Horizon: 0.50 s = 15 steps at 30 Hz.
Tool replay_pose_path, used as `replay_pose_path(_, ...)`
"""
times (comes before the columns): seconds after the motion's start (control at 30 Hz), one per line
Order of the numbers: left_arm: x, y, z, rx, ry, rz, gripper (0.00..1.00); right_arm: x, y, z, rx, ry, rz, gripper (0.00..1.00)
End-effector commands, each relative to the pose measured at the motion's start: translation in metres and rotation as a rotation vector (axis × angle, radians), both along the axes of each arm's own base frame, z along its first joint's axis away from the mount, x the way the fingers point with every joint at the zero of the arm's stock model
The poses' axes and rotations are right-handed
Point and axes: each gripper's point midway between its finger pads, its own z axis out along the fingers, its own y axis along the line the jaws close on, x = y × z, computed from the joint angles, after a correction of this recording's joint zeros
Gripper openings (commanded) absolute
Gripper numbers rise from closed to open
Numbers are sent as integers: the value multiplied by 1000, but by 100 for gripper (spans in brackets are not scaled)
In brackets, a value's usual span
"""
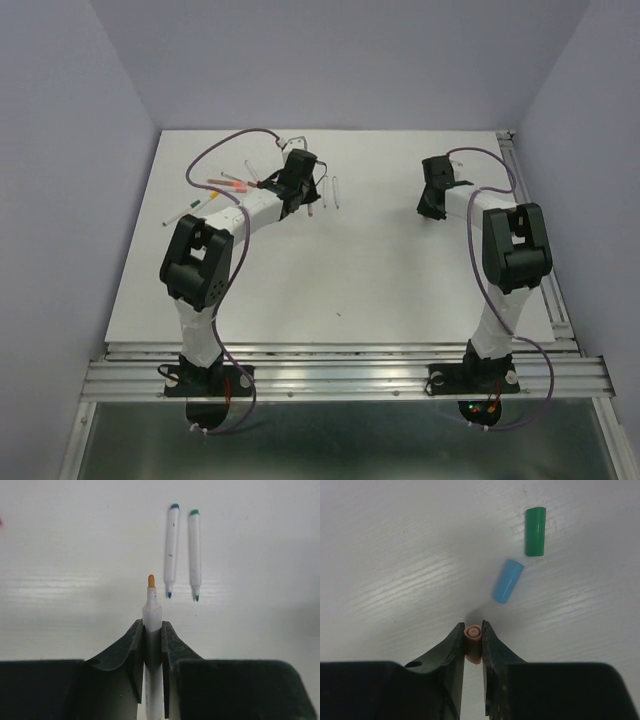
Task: Open the pen caps
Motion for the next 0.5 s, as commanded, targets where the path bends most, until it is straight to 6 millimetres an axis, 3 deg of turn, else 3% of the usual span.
replay_pose_path(0.0,43,10,16,46,-30,-22,0,14,-12,12,-73,-31,-29,8)
replay_pose_path(0.1,62,18,9,82,-24,-11,0,14,-13,7,-82,-23,-32,11)
replay_pose_path(0.27,86,15,-8,90,12,-31,1,9,-15,1,-89,8,-41,23)
replay_pose_path(0.37,88,15,-17,100,36,-32,2,8,-14,10,-83,-5,-42,31)
replay_pose_path(0.47,88,8,-21,83,46,-55,11,3,-13,18,-69,-6,-40,43)
